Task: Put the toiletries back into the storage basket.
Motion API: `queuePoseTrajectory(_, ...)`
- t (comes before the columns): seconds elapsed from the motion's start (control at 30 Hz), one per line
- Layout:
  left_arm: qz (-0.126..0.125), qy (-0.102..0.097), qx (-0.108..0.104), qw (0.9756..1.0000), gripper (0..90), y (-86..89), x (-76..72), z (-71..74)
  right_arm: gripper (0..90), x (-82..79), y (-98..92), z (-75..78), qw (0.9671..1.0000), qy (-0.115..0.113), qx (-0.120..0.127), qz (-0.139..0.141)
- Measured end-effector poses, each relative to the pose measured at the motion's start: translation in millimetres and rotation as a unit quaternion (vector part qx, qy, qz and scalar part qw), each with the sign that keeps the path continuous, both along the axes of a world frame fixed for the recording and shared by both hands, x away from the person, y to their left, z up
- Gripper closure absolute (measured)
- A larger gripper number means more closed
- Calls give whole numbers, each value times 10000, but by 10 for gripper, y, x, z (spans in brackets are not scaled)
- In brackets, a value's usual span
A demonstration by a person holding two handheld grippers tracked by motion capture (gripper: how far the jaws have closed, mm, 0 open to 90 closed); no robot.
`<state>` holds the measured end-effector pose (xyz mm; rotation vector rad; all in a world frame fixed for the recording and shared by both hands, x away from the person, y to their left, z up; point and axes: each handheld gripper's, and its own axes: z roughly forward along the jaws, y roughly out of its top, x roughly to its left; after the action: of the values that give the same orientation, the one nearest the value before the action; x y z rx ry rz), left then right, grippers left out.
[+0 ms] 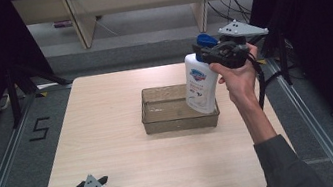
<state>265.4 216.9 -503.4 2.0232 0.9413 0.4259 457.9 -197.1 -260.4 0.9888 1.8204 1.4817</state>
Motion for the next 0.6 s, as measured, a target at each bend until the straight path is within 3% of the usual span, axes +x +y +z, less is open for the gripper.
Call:
queuePoseTrajectory(0.33,14,1,13,10000,148,-1,-3,-1,616,130,-43,-163,9998,193,-58,-85)
queuePoseTrajectory(0.37,-11,5,57,10000,148,7,4,-1,616,146,-49,-177,9999,117,-84,-63)
queuePoseTrajectory(0.6,-14,7,89,10000,148,10,4,-2,616,185,-90,-268,9997,221,33,-127)
